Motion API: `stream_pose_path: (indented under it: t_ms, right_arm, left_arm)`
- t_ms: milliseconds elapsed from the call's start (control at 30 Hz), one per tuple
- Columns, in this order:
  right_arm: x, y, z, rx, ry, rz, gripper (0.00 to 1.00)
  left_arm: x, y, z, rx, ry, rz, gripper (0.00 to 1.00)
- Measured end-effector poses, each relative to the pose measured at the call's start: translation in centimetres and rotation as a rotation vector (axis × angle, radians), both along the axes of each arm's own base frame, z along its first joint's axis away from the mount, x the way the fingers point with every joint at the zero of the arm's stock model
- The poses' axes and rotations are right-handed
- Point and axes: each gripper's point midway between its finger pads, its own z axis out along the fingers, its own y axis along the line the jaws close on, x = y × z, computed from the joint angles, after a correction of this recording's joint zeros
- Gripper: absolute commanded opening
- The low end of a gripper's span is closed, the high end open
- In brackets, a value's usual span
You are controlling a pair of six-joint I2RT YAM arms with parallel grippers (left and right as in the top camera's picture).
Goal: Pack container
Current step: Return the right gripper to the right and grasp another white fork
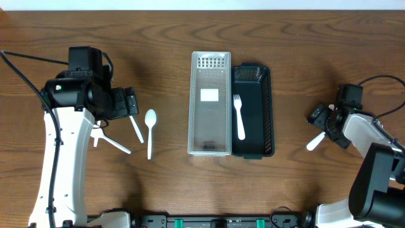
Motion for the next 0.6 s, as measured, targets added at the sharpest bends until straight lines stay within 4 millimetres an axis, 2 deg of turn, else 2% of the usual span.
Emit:
stream_pose_path:
  t_ms: [67,367,600]
  right_arm:
    - [0.17,-0.05,0.02,-0.001,-0.001,0.001,0.86]
    - [-0.01,0.13,-0.04,0.011,0.012,0.000,0.46]
    - [-0.04,0.22,-0.03,0.016,0.013,0.000,0.29]
  left_arm:
    - [0.00,0.00,0.00,0.000,0.000,0.000,0.98]
    - [0.00,0.00,0.00,0.000,0.000,0.000,0.98]
    - [0.00,0.00,0.00,0.000,0.000,0.000,0.98]
